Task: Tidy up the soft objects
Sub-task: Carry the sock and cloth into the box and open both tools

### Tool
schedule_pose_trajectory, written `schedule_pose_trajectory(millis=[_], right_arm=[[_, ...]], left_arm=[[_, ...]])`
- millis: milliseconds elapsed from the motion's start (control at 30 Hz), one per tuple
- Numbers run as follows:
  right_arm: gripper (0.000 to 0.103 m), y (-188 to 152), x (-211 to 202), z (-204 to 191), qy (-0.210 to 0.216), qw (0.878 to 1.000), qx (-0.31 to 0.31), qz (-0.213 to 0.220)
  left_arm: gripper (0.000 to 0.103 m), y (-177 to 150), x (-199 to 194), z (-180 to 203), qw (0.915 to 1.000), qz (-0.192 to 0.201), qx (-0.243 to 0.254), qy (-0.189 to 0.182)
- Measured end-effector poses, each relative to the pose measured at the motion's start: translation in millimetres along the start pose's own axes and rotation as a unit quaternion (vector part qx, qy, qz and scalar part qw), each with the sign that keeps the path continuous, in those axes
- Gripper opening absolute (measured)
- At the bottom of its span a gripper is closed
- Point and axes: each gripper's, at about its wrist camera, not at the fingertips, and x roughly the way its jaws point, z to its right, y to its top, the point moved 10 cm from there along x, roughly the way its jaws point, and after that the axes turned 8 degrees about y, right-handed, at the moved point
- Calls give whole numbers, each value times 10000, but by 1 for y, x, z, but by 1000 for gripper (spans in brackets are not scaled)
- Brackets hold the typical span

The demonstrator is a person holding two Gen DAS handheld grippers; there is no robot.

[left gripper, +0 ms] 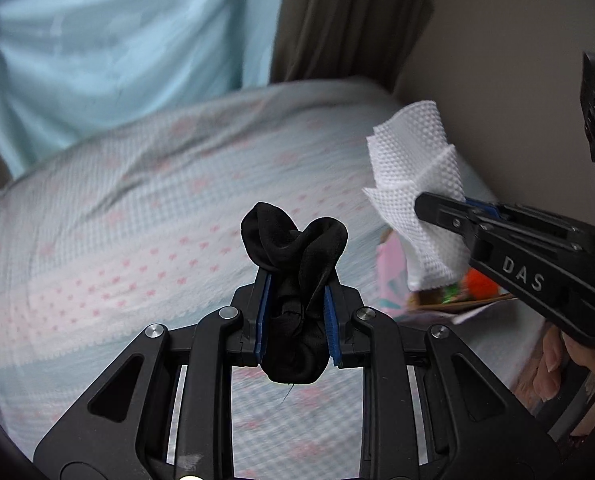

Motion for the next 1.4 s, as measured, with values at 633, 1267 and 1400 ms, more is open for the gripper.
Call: schedule_pose_trajectory(millis=[633,1267,1400], right_arm=[[11,-23,-153,163,-1055,9871,1155,338],[11,-105,-68,328,-694,9695,2050,-1150],[11,-115,-44,338,-510,9639,2188,-1430]], left_arm=[[20,38,-18,218,9921,37,970,-799],[20,-18,164,307,9788,-1685,1140,-245],[20,-35,187,313,9726,-1975,1214,-171]])
